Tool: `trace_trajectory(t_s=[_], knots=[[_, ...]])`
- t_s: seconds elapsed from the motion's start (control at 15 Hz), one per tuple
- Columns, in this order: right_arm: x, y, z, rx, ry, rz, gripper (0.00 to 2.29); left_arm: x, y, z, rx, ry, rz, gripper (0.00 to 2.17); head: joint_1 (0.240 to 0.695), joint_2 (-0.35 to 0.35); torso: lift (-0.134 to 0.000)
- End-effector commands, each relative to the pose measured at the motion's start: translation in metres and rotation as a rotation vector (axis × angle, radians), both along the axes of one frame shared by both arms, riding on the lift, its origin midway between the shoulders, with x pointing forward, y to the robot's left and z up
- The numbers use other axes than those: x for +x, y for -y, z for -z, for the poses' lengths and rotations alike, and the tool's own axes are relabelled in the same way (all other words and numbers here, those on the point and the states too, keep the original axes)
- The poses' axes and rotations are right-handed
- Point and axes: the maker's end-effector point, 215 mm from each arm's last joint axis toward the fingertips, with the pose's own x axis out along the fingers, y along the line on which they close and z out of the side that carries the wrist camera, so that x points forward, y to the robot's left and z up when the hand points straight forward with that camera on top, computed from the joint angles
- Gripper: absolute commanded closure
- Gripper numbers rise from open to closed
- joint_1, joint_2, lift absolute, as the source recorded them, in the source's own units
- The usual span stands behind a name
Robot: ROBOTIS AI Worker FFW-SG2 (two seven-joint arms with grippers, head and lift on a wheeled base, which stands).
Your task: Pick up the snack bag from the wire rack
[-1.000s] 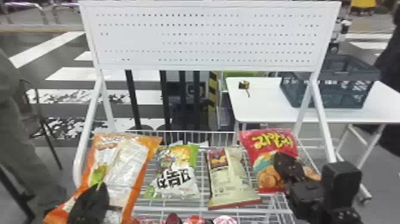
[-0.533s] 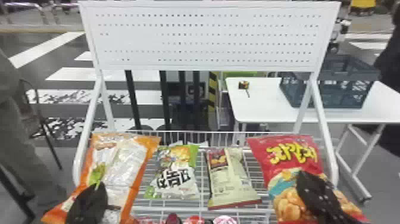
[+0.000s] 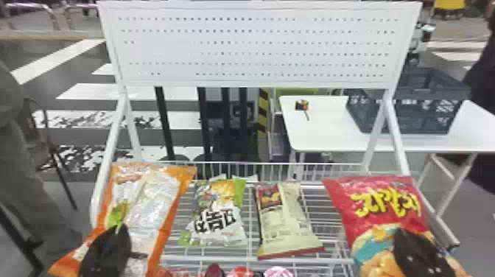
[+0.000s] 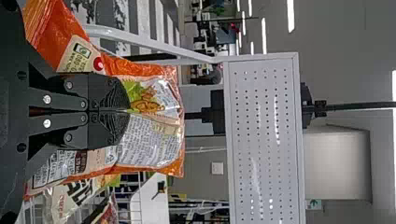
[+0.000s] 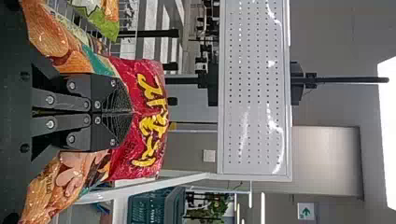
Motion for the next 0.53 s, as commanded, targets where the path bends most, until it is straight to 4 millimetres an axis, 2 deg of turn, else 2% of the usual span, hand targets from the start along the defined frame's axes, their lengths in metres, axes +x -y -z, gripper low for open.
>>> trace_trajectory(t_s=[0.0,0.47], knots=[[-0.0003,-0.0020,-0.0010,0.006,0.003,-0.004,2.25,-0.0022,-0.0003,-0.0014,0.001,0.000,-0.001,1.86,0.499,0.000,0.000],[-0.0046,-0.0014,-0.0013,0.005,0.005,-0.003,2.25,-0.0042,-0.0008,-0.0034,0.003,0.002,-0.001,1.86,0.499,0.000,0.000]])
